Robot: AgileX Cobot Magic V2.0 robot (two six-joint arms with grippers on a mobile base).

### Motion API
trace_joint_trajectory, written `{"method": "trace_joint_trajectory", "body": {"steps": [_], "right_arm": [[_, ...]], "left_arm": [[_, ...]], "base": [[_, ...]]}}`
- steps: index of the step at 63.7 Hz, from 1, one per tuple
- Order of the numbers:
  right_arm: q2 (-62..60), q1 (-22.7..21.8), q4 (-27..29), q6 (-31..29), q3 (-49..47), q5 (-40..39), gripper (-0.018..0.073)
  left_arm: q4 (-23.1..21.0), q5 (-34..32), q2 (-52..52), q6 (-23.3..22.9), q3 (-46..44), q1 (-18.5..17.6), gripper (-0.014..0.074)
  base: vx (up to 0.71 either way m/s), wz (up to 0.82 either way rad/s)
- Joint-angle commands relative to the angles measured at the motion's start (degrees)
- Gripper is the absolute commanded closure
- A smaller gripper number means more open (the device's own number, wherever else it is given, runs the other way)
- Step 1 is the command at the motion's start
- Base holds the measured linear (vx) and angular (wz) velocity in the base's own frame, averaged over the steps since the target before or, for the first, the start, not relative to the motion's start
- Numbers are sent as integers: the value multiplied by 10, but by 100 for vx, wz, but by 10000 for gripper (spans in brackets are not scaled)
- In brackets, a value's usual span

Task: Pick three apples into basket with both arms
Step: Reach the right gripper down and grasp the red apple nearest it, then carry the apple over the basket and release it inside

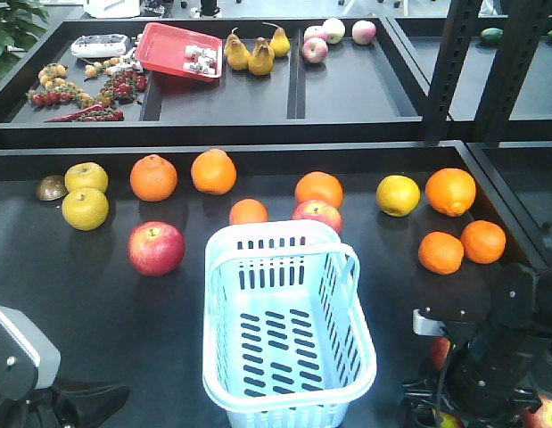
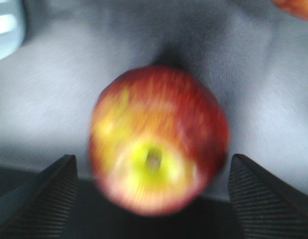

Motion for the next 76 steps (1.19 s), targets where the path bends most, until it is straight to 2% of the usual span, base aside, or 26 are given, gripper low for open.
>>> {"method": "trace_joint_trajectory", "body": {"steps": [1,10,26,34,46,52,63,76], "right_arm": [[-12,1,6,-6,-8,-3,-16],[-13,1,5,-11,-8,-5,76],[-60,0,5,-29,-8,10,428],[-138,0,-3,-31,-11,32,533],[-296,0,-4,-29,-47,105,554],[-362,1,17,-29,-77,116,554],[-398,1,145,-98,-111,111,551],[-321,1,280,-187,-106,98,545]], "left_arm": [[-7,-39,-6,-5,-15,0,603],[-7,-39,-6,-5,-15,0,603],[-7,-39,-6,-5,-15,0,603],[-7,-39,-6,-5,-15,0,603],[-7,-39,-6,-5,-15,0,603],[-7,-39,-6,-5,-15,0,603],[-7,-42,-6,-5,-15,0,603],[-7,-41,-6,-5,-15,0,603]], "base": [[0,0],[0,0],[0,0],[0,0],[0,0],[0,0],[0,0],[0,0]]}}
